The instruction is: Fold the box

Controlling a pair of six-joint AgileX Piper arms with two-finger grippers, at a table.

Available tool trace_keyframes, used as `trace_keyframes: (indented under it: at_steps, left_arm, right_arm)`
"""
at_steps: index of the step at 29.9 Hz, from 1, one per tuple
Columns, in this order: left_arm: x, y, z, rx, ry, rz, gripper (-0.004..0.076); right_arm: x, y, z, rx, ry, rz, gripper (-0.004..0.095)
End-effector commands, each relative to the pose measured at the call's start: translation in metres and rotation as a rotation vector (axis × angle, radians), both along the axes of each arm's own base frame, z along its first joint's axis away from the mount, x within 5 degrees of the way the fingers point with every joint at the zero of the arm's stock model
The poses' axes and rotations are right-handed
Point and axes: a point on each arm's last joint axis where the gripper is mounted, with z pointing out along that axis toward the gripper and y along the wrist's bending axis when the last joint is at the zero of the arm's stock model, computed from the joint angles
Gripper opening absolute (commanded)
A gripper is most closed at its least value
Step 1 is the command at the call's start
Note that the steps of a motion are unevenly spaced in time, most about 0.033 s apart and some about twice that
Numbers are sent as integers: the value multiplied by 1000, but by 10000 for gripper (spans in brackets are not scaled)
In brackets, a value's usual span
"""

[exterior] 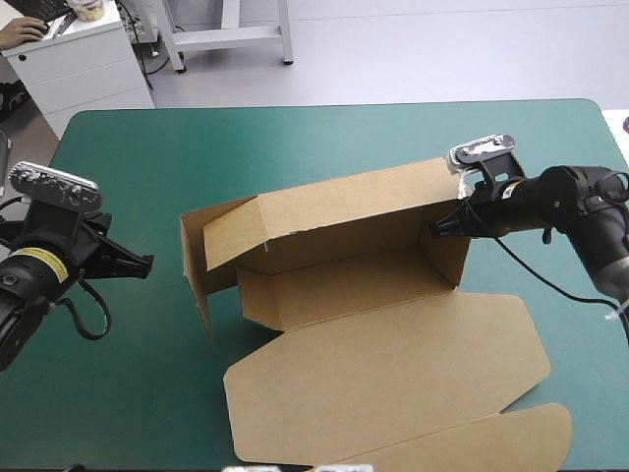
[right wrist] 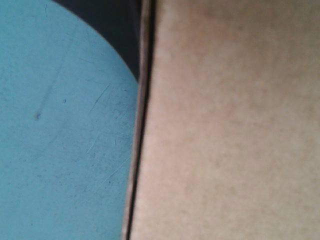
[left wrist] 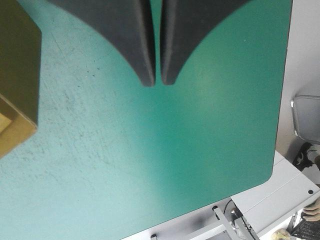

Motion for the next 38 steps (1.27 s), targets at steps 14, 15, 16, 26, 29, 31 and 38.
trace_keyframes:
  at_steps: [14,15,16,26,29,31,38]
  left_arm:
    - [0,2,16,-4,-117,-1,13]
    - [0,2,16,-4,-119,-2,13]
    - [0,2,16,-7,-120,-4,13]
    - [0,2,16,-11,-122,-8,13]
    - [0,2,16,-12,-120,-6,11]
    - [0,2,15,-12,-114,-4,11]
    - [0,2,15,-13,-107,-2,10]
  right_arm:
    - [44,10,-49,-52,313,38,-15]
    - [50,11,-51,-48,307,34,-15]
    - [57,13,-53,-37,300,28,-15]
    - [107,29,-50,52,230,35,170]
    - [113,31,-42,78,195,38,385]
    - [115,32,-35,87,169,40,536]
    - [100,28,5,88,73,51,745]
